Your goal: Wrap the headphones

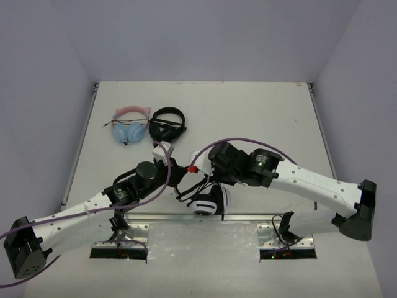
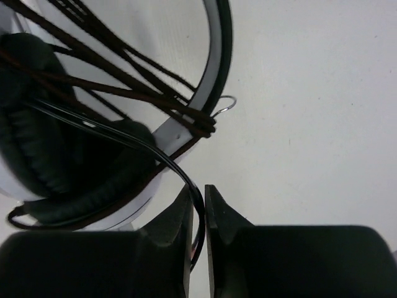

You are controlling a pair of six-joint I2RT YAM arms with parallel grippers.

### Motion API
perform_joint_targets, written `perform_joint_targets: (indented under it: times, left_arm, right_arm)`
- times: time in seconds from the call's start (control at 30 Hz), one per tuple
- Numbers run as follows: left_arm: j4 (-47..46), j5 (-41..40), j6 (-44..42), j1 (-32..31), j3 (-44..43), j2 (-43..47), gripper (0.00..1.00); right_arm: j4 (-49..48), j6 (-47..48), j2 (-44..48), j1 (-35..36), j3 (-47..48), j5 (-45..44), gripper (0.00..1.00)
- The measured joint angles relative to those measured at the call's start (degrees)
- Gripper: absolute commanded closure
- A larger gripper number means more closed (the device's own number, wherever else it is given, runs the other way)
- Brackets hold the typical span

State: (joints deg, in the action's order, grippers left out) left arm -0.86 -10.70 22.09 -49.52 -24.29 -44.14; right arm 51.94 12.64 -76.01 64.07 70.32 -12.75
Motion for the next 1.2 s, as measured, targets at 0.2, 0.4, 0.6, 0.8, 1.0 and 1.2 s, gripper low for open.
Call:
perform_joint_targets:
  times: [0.2,0.4,0.6,0.8,1.0,1.2]
  left_arm:
    - [-1.03,5.09,2.12,1.95,0.0,-0.79,1.0]
    - [-6.36,13.2,3.91,8.57,-0.96,-8.79,1.0]
    - [-13.22,23.17,5.77,14.86,-2.4,-15.47,1.0]
    - [-21.27,32.3,8.02,19.87,-4.48,-21.18,1.0]
    - [-26.32,39.74,9.29,23.39,-5.9,-28.98,1.0]
    - [-22.82,42.07,3.89,23.85,-16.94,-37.99,1.0]
  right_arm:
    - [-8.94,0.17,9.29,-8.55,-9.4,5.44,0.66]
    - [-15.45,-2.27,13.09,-15.76,-16.7,10.91,0.62]
    - [-20.48,-5.95,16.9,-23.56,-24.09,15.56,0.46]
    - [-25.03,-12.24,18.86,-31.67,-32.13,19.08,0.05]
    - [-23.02,-20.22,18.84,-37.07,-30.62,19.39,0.01]
    - [-17.68,-27.8,26.23,-37.38,-25.33,18.95,0.01]
